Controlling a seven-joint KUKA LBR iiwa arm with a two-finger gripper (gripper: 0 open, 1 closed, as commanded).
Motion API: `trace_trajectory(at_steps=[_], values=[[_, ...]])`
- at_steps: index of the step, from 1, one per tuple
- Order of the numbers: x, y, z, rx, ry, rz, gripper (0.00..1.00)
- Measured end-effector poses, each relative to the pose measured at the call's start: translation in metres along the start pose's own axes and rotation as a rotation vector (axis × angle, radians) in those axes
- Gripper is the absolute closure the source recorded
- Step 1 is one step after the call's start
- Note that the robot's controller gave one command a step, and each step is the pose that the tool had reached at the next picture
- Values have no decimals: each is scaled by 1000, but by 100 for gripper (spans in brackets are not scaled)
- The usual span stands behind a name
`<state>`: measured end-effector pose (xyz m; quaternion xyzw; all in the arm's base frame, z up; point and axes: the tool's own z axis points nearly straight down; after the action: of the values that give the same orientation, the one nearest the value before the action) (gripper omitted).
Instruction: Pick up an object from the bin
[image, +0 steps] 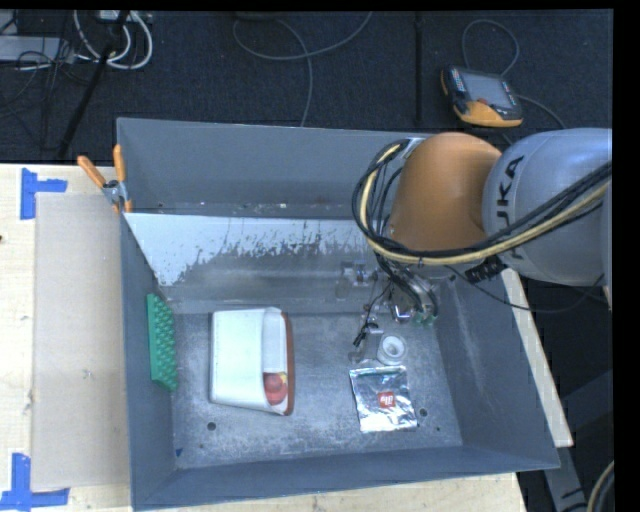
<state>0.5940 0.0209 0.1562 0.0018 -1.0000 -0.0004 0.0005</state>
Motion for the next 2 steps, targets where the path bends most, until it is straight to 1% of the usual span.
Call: trace_trajectory(at_steps=[1,2], values=[[34,-80,73,2,8,-137,0],[53,-78,87,0,3,-417,0]])
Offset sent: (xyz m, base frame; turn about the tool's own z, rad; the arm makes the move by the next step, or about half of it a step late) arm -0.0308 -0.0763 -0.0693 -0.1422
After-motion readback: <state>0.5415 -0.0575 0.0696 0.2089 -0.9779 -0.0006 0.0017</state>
